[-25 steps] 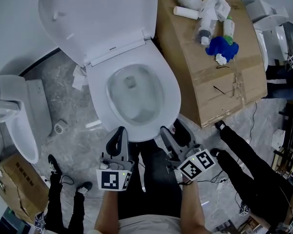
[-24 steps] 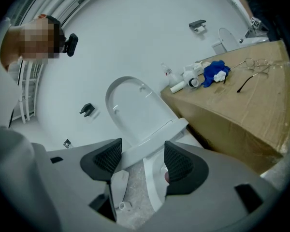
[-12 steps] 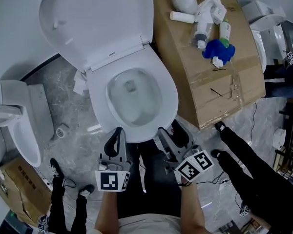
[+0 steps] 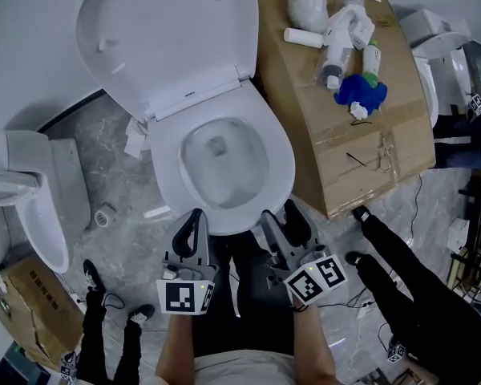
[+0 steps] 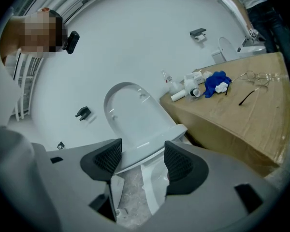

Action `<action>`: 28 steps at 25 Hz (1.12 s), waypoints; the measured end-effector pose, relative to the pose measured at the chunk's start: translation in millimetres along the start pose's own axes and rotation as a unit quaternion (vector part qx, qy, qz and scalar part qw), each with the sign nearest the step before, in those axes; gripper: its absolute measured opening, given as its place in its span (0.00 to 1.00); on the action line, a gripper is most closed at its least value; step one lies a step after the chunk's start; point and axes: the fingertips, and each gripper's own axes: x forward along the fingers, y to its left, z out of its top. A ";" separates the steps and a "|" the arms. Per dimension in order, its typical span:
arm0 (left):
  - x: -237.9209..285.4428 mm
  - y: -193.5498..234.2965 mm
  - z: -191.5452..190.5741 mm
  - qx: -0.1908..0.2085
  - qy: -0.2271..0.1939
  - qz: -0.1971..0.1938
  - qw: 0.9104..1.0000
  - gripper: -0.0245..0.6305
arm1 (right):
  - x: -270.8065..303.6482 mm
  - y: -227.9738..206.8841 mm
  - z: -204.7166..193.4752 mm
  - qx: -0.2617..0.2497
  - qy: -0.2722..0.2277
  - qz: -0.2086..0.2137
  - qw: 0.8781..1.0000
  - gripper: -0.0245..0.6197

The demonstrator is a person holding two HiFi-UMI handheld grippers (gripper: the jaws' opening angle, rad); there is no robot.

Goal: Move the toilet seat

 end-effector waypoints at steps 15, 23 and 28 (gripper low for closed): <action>7.8 12.8 32.6 -0.007 -0.020 0.004 1.000 0.07 | 11.5 30.7 35.0 -0.122 -0.007 0.029 0.992 0.31; 12.9 20.2 49.8 -0.006 -0.032 0.008 0.999 0.06 | 24.3 43.1 53.9 -0.159 -0.014 0.039 0.986 0.22; 16.6 25.1 59.7 -0.007 -0.039 0.010 0.999 0.06 | 31.9 48.2 64.0 -0.166 -0.022 0.039 0.985 0.19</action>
